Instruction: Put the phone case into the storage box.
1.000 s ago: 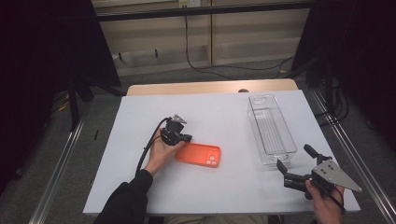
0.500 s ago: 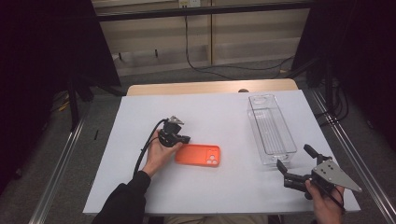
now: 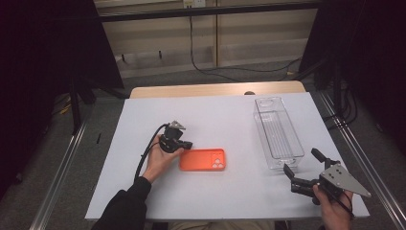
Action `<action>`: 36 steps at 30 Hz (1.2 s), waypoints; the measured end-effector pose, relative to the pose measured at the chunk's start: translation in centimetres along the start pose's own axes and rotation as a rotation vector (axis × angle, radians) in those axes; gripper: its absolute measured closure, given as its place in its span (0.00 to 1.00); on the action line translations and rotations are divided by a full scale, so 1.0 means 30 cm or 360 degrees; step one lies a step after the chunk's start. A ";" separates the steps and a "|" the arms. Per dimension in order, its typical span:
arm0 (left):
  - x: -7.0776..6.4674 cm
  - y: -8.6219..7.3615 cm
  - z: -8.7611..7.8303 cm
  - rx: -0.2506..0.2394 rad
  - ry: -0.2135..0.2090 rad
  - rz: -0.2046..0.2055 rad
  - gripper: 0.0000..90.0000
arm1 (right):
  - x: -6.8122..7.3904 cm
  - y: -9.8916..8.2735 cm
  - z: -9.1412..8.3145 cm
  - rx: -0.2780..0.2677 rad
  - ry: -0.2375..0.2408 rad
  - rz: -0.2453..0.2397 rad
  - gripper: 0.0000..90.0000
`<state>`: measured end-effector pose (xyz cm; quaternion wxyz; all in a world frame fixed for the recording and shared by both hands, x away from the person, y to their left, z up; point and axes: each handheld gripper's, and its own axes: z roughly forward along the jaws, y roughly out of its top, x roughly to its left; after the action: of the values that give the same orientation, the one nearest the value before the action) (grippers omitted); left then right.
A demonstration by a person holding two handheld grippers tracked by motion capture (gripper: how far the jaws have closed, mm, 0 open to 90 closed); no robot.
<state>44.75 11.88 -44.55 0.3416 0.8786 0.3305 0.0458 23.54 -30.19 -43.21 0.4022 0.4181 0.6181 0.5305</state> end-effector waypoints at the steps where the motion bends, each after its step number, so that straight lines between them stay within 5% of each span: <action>1: -0.002 -0.002 0.000 -0.0004 0.0000 -0.0004 1.00 | 0.000 0.000 0.000 -0.0001 -0.0001 0.0000 0.00; 36: -0.032 -0.056 -0.050 0.0012 -0.0009 0.0032 1.00 | -0.001 0.000 0.000 0.0001 -0.0005 -0.0006 0.00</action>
<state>42.60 13.07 -44.32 0.3389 0.8833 0.3209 0.0455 23.55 -30.23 -43.19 0.4041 0.4180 0.6184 0.5287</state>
